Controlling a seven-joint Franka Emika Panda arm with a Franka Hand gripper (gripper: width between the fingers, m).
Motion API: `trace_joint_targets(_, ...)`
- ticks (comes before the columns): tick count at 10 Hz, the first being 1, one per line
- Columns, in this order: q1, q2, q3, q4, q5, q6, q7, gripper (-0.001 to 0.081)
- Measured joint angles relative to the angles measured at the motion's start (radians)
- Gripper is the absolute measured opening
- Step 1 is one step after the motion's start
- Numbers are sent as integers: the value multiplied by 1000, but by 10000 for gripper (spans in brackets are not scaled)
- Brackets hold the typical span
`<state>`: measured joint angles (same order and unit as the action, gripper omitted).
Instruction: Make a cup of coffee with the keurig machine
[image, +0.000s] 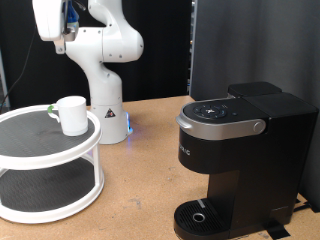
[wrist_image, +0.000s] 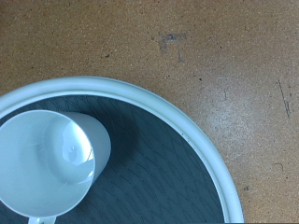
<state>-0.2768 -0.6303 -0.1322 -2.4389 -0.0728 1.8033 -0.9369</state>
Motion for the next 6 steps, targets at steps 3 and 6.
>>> trace_joint_targets(3, -5, -1, 1, -4, 23, 18, 53, 5)
trace_joint_targets(6, -37, -16, -23, -10, 108, 34, 173, 5)
